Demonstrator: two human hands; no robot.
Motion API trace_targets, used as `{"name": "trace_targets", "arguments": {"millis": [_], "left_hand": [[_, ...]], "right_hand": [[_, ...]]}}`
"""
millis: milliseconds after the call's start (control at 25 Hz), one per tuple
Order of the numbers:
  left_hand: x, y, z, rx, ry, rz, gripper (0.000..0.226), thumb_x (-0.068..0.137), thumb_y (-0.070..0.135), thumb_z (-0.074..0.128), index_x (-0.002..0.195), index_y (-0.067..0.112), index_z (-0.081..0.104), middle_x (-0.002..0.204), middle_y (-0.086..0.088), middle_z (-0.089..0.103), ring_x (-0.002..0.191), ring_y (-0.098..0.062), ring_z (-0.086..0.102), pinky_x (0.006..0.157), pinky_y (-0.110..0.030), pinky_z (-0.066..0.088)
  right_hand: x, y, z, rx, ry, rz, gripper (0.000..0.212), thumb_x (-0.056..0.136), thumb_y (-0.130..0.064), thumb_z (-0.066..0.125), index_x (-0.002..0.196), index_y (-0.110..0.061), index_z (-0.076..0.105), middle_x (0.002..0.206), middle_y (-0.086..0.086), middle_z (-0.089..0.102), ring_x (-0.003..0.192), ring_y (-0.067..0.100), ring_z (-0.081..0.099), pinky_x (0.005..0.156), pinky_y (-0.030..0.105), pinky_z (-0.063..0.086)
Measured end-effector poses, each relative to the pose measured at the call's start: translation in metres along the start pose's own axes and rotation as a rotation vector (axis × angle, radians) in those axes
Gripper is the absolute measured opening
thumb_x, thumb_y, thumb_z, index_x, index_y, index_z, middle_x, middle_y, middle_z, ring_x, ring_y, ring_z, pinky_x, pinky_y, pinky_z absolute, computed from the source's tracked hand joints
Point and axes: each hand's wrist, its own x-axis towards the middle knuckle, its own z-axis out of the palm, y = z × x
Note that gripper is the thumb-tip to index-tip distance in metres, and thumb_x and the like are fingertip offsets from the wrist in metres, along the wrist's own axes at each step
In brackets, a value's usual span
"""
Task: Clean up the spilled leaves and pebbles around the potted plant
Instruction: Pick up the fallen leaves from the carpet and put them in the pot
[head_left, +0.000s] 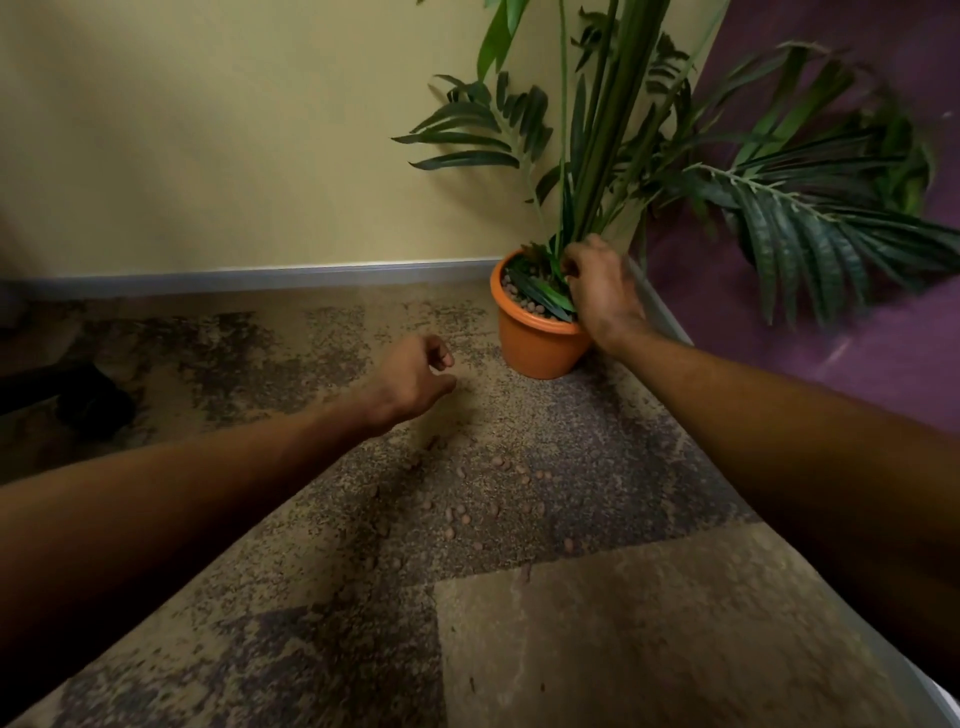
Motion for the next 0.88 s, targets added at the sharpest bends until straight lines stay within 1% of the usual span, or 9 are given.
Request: {"name": "trace_targets", "arguments": {"millis": [120,240,360,440,520,600,720,800,880], "left_hand": [[0.002,-0.019,-0.005,0.037,0.024,-0.027,0.019,0.093,0.012,0.069,0.11,0.005,0.068,0.118,-0.011,0.069,0.093,-0.02,0.062,0.074,-0.026,0.041],[0.002,-0.039,-0.01,0.073,0.063,-0.059,0.018,0.093,0.015,0.069,0.109,0.007,0.068,0.116,-0.009,0.07,0.092,-0.02,0.063,0.073,-0.026,0.042],[0.0,-0.054,-0.014,0.078,0.078,-0.079,0.018,0.095,0.02,0.07,0.108,0.009,0.068,0.116,-0.006,0.069,0.097,-0.021,0.065,0.074,-0.028,0.045],[-0.001,-0.061,-0.015,0.086,0.084,-0.087,0.017,0.095,0.022,0.07,0.108,0.01,0.068,0.116,-0.005,0.069,0.094,-0.02,0.066,0.069,-0.026,0.046],[-0.004,-0.065,-0.017,0.117,0.084,-0.08,0.017,0.095,0.022,0.07,0.107,0.01,0.069,0.115,-0.004,0.069,0.084,-0.015,0.065,0.061,-0.021,0.043],[-0.006,-0.066,-0.018,0.155,0.081,-0.069,0.017,0.094,0.022,0.07,0.107,0.01,0.07,0.115,-0.005,0.07,0.085,-0.016,0.064,0.065,-0.024,0.043],[-0.01,-0.067,-0.019,0.173,0.061,-0.07,0.018,0.094,0.021,0.07,0.109,0.01,0.071,0.117,-0.006,0.071,0.093,-0.017,0.063,0.077,-0.026,0.043],[-0.013,-0.068,-0.02,0.176,0.049,-0.072,0.018,0.094,0.019,0.07,0.11,0.01,0.071,0.12,-0.007,0.071,0.095,-0.017,0.062,0.079,-0.025,0.044],[-0.016,-0.068,-0.021,0.173,0.04,-0.079,0.019,0.094,0.018,0.07,0.111,0.01,0.071,0.122,-0.008,0.07,0.096,-0.017,0.062,0.081,-0.026,0.046]], "right_hand": [[0.001,0.004,0.013,-0.078,0.003,-0.151,0.015,0.099,-0.012,0.045,0.092,-0.022,0.054,0.1,-0.001,0.052,0.093,0.018,0.053,0.075,0.033,0.04],[0.0,0.005,0.025,-0.138,0.029,-0.287,0.013,0.096,-0.012,0.049,0.102,-0.021,0.057,0.106,0.006,0.059,0.101,0.024,0.059,0.08,0.039,0.051],[0.0,0.008,0.028,-0.145,0.11,-0.35,0.019,0.096,-0.005,0.053,0.109,-0.017,0.056,0.109,0.007,0.06,0.104,0.025,0.058,0.084,0.041,0.053],[0.0,0.01,0.028,-0.133,0.137,-0.413,0.018,0.095,-0.003,0.052,0.107,-0.017,0.054,0.107,0.008,0.058,0.102,0.025,0.056,0.083,0.042,0.051],[-0.002,0.01,0.026,-0.125,0.129,-0.467,0.014,0.097,-0.012,0.046,0.108,-0.017,0.052,0.107,0.009,0.056,0.102,0.026,0.055,0.081,0.04,0.049],[-0.006,0.009,0.024,-0.12,0.088,-0.497,0.02,0.099,-0.026,0.036,0.109,-0.018,0.052,0.108,0.009,0.056,0.103,0.025,0.054,0.08,0.035,0.044],[-0.008,0.009,0.021,-0.119,0.065,-0.541,0.02,0.101,-0.03,0.033,0.11,-0.022,0.049,0.107,0.006,0.054,0.103,0.02,0.051,0.08,0.028,0.034],[-0.008,0.009,0.019,-0.175,0.012,-0.531,0.021,0.102,-0.031,0.033,0.114,-0.025,0.049,0.112,0.006,0.056,0.107,0.021,0.053,0.082,0.029,0.036],[-0.009,0.01,0.018,-0.254,-0.025,-0.48,0.024,0.103,-0.03,0.037,0.12,-0.022,0.052,0.117,0.009,0.059,0.112,0.026,0.056,0.088,0.035,0.046]]}}
